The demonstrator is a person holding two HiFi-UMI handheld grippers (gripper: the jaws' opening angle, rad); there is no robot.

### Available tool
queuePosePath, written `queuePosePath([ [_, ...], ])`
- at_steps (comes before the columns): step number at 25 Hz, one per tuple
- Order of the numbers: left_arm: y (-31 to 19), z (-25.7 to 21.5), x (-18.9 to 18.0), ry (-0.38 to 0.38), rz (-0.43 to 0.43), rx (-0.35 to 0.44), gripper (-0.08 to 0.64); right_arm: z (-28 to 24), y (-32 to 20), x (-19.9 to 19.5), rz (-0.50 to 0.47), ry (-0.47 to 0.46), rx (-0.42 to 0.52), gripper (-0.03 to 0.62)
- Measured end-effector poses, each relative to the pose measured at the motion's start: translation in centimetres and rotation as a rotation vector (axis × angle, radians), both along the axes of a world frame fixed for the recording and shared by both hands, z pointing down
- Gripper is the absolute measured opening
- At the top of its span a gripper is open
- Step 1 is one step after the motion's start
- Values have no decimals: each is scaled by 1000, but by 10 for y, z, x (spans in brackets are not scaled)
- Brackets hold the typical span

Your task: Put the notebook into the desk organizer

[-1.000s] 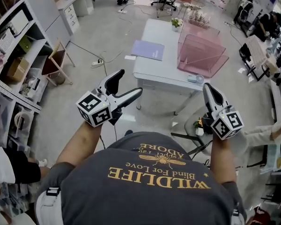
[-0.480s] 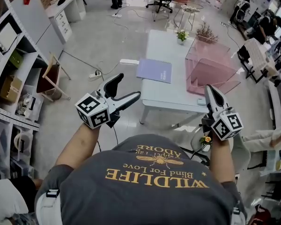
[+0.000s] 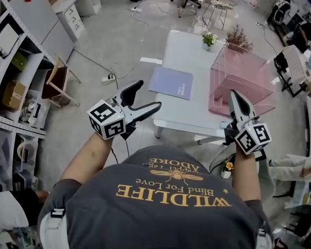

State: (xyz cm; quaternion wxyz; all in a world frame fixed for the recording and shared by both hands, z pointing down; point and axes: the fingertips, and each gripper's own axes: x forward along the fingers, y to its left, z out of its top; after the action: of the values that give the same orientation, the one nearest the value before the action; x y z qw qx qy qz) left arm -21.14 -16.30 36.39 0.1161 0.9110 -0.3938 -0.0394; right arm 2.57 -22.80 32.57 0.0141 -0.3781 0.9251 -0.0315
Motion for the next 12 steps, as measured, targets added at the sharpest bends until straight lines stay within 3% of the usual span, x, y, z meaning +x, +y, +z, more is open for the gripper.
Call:
queuePosePath([
  [6, -54, 3, 45, -16, -86, -19, 425, -5, -73, 26, -107, 16, 27, 0],
  [12, -105, 10, 62, -12, -157, -59, 425, -8, -122, 38, -188, 14, 50, 0],
])
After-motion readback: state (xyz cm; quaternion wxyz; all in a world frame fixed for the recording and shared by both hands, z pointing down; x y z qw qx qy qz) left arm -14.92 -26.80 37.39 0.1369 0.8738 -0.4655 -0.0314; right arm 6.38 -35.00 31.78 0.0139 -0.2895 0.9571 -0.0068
